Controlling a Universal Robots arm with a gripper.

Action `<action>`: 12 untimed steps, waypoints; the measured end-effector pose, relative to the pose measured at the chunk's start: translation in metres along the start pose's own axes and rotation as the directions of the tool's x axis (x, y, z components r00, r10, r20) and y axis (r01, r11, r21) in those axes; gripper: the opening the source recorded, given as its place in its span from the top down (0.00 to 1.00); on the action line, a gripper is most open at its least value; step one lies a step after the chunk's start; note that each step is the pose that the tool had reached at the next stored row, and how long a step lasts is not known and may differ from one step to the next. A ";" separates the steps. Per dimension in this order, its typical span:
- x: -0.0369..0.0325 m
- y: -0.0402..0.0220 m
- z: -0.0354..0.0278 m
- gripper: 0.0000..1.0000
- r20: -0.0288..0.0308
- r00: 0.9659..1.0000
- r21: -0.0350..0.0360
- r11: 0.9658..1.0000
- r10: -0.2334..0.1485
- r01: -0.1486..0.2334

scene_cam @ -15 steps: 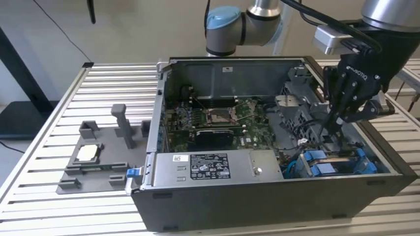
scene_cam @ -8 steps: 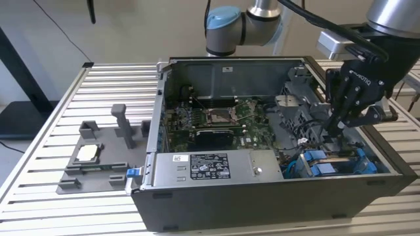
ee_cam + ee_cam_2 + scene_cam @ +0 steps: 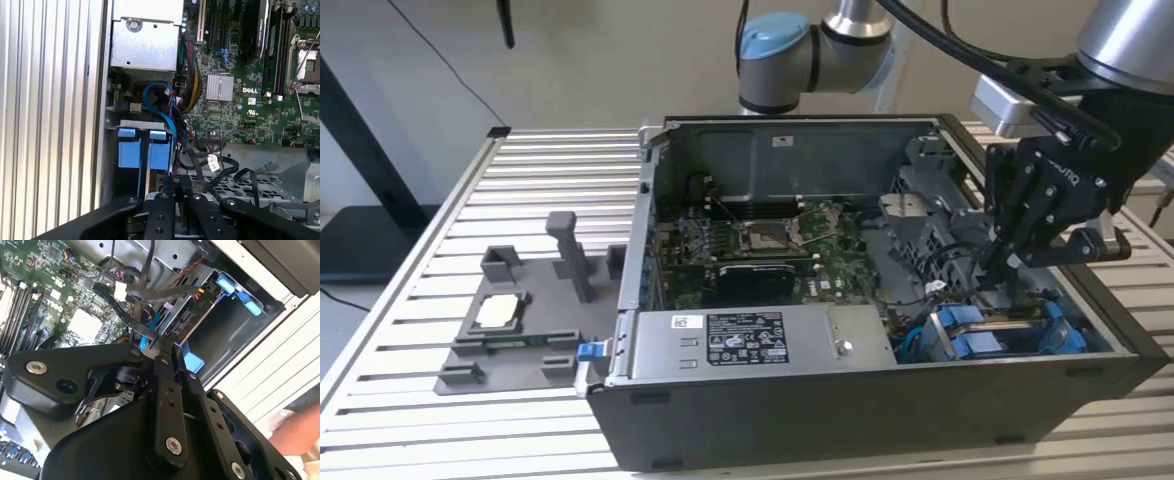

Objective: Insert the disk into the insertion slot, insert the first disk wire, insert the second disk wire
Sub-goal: 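Insert the second disk wire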

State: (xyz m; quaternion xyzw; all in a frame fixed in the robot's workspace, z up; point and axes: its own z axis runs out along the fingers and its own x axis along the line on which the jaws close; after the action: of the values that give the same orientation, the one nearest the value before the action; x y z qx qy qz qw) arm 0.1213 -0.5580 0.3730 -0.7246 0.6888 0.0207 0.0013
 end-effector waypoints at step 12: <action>0.0000 0.0000 0.0001 0.84 0.000 1.000 0.000 1.000 0.000 0.000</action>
State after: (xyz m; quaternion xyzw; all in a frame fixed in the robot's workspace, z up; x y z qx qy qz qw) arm 0.1213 -0.5580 0.3729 -0.7246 0.6888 0.0207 0.0013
